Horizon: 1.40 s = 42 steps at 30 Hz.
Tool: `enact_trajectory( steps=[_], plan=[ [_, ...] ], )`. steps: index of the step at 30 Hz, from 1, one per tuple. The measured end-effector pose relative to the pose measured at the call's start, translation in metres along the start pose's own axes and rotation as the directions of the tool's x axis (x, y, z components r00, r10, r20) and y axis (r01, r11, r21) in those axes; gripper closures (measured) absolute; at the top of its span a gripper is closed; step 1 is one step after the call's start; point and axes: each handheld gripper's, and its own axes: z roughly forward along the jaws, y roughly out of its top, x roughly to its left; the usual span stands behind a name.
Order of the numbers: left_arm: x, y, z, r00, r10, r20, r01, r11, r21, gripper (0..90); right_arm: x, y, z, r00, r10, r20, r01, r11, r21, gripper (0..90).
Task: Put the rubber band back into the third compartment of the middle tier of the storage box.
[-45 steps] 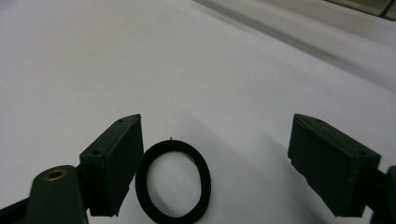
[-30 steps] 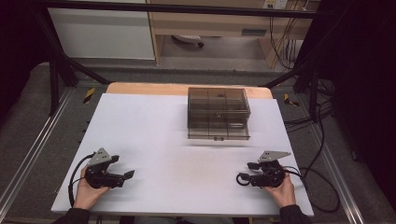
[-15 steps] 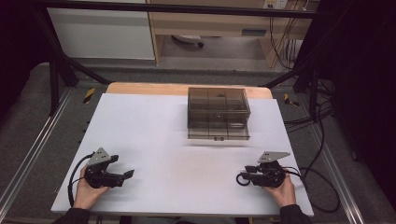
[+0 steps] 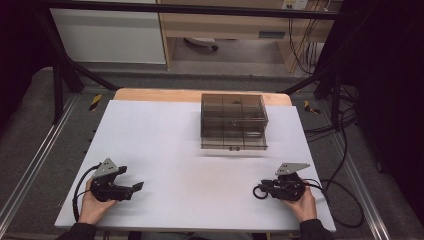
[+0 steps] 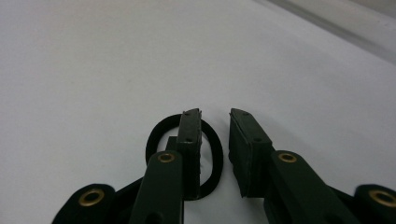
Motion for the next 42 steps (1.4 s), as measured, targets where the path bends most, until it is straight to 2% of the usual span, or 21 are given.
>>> enact_trajectory(
  steps=[16,29,42],
  plan=[
    [-0.0002,0.0001,0.0000,1.0000,0.001,-0.001,-0.001,1.0000,0.000,8.4,-0.0005,-0.0005,0.0005,0.9996,-0.018,0.020,0.017,1.000,0.019,80.7],
    [-0.0001,0.0001,-0.0001,1.0000,0.001,-0.002,-0.001,1.0000,0.000,8.5,0.0000,-0.0005,0.0003,0.9998,-0.013,0.018,0.012,1.000,0.025,85.3],
    [-0.0003,0.0002,0.0000,1.0000,0.003,-0.003,-0.003,1.0000,0.001,8.6,0.0016,0.0012,-0.0018,0.9996,-0.020,0.022,0.020,1.000,0.017,86.6]
  ],
)
